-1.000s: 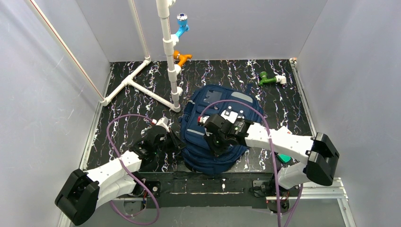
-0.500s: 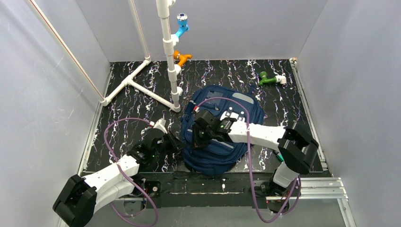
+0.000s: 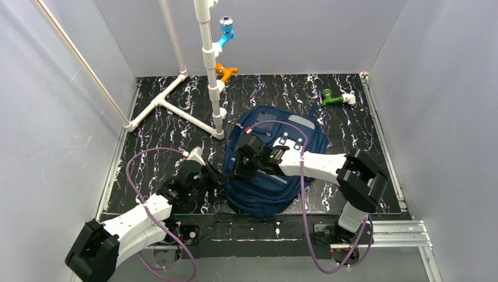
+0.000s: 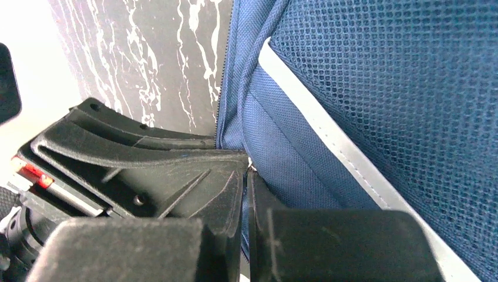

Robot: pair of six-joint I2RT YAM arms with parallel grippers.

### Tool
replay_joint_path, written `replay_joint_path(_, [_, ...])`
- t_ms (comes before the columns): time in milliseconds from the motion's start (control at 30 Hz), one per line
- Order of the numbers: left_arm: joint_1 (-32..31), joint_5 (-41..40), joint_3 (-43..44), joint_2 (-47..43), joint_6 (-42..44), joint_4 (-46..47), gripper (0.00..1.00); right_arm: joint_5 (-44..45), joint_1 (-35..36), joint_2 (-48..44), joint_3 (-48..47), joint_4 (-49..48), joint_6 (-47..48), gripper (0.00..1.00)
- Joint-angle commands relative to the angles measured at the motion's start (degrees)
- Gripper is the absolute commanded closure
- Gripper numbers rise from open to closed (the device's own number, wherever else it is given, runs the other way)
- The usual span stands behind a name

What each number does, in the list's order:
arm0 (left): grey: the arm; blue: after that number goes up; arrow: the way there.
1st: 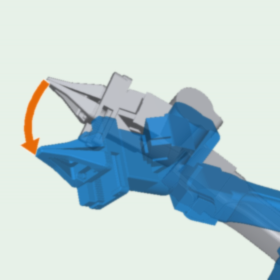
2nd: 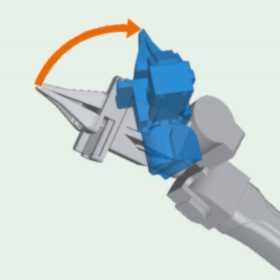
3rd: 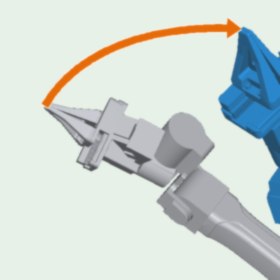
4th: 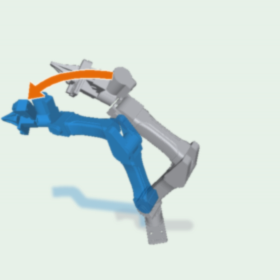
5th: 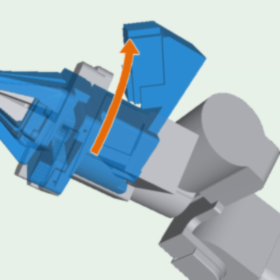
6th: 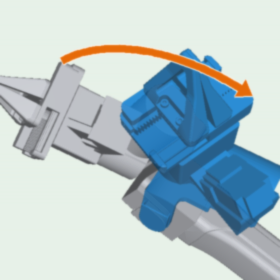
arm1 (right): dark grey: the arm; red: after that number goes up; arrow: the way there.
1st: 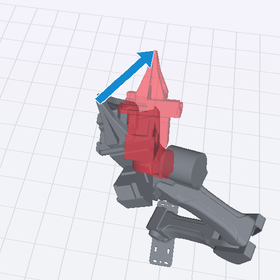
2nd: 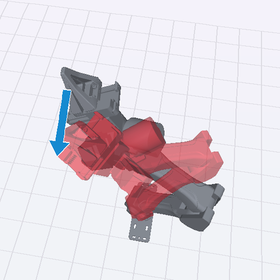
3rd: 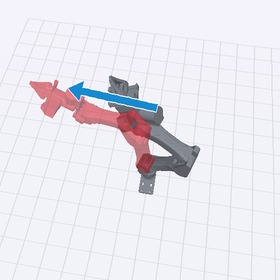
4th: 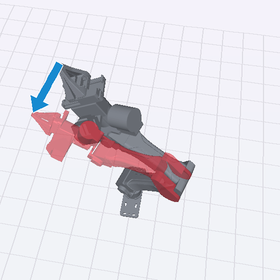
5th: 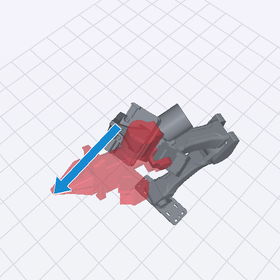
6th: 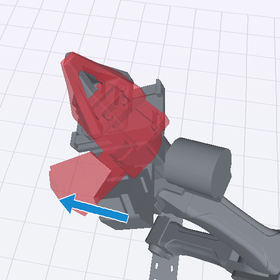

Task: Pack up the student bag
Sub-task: Unzip the student bag at the center of the board.

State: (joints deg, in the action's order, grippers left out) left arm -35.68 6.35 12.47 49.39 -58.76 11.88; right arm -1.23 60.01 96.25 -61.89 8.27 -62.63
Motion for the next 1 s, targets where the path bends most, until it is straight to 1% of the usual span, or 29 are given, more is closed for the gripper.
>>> replay_joint_path(0, [-1.49,8.81,0.61,-0.89,-1.47,6.11,1.00,5.87,-0.33,4.26,-8.96,-19.49,-6.20,0.99])
replay_joint_path(67, [-1.47,9.24,0.79,-0.71,-1.38,6.27,1.00,5.10,-0.33,7.08,-11.43,-19.57,-7.54,0.99])
replay_joint_path(167, [-1.45,9.79,0.85,-0.48,-1.27,6.48,1.00,6.22,-0.22,9.60,-13.58,-20.83,-9.15,0.99])
replay_joint_path(300, [-1.50,9.93,0.27,-0.79,-1.62,6.57,1.00,10.21,-0.62,10.85,-16.68,-19.66,-7.81,0.99])
replay_joint_path(400, [-1.50,9.38,-0.37,-1.85,-1.94,6.58,1.00,9.04,-2.37,11.67,-17.58,-17.78,-7.34,0.99])
replay_joint_path(467, [-1.49,8.86,-0.74,-2.86,-2.08,6.57,1.00,7.66,-3.37,10.43,-16.74,-16.49,-4.10,0.98])
replay_joint_path(500, [-1.50,8.66,-0.90,-3.29,-2.07,6.58,1.00,7.29,-3.79,9.32,-16.41,-15.24,-0.69,0.96])
replay_joint_path(533, [-1.50,8.55,-1.03,-3.59,-2.05,6.58,1.00,7.47,-3.90,7.82,-16.16,-12.73,5.18,0.95])
replay_joint_path(567, [-1.49,8.48,-1.05,-3.70,-1.94,6.58,1.00,7.63,-3.85,6.11,-15.61,-10.79,10.72,0.90])
replay_joint_path(600, [-1.49,8.62,-1.04,-3.70,-1.82,6.58,1.00,6.38,-3.70,4.39,-14.72,-9.73,16.12,0.82])
replay_joint_path(633, [-1.45,8.86,-1.00,-3.62,-1.53,6.54,1.00,3.44,-3.72,2.86,-14.34,-6.03,21.35,0.79])
replay_joint_path(667, [-1.49,9.17,-0.90,-3.53,-1.06,6.57,1.00,1.93,-3.71,1.82,-14.67,-1.40,26.31,0.68])
replay_joint_path(700, [-1.50,9.51,-0.72,-3.51,-0.52,6.57,1.00,-1.10,-3.53,0.88,-14.40,2.12,31.80,0.62])
replay_joint_path(733, [-1.50,9.89,-0.62,-3.58,-0.02,6.58,1.00,-3.37,-3.50,0.08,-14.34,6.34,36.58,0.58])
replay_joint_path(767, [-1.50,9.91,-0.61,-3.71,0.51,6.53,1.00,-3.64,-3.39,-0.85,-14.57,11.51,41.24,0.52])
replay_joint_path(833, [-1.50,9.50,-0.74,-4.00,0.62,6.18,1.00,-3.01,-2.59,-2.91,-14.47,19.69,50.41,0.45])
replay_joint_path(900, [-1.50,9.43,-0.58,-3.83,0.73,6.05,1.00,0.76,-0.51,-5.13,-13.99,25.75,58.95,0.34])
replay_joint_path(933, [-1.49,9.65,-0.29,-3.50,0.80,6.05,1.00,4.22,0.70,-5.80,-13.75,28.19,61.91,0.31])
replay_joint_path(967, [-1.45,9.99,0.12,-3.20,0.88,5.98,1.00,7.61,1.86,-6.10,-13.85,31.04,65.58,0.30])
